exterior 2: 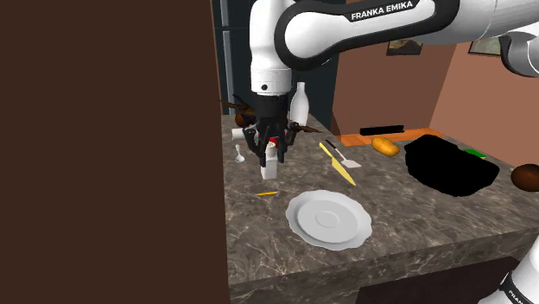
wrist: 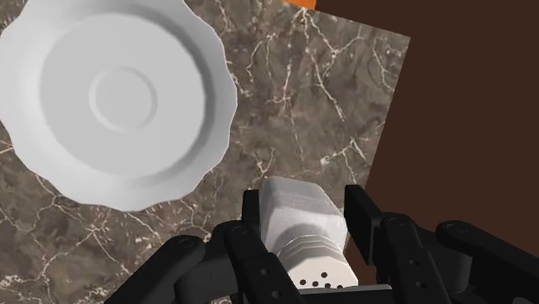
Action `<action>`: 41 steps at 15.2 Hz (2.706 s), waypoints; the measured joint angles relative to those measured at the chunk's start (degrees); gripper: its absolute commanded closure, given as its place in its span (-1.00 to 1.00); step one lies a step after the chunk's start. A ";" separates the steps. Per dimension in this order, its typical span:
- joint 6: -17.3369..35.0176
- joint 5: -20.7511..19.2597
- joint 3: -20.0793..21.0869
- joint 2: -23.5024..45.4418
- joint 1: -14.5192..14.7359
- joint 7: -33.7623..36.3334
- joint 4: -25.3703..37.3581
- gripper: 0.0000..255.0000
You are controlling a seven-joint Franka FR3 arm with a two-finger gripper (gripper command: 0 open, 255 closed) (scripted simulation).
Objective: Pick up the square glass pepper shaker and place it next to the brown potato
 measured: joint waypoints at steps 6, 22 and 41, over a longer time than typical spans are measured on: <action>2.08 4.87 -2.41 -9.04 -6.94 -9.62 -10.25 1.00; 2.03 8.61 -14.24 -21.05 -18.87 -34.44 -22.60 1.00; 0.36 4.39 -27.63 -15.40 -30.49 -58.22 -16.44 1.00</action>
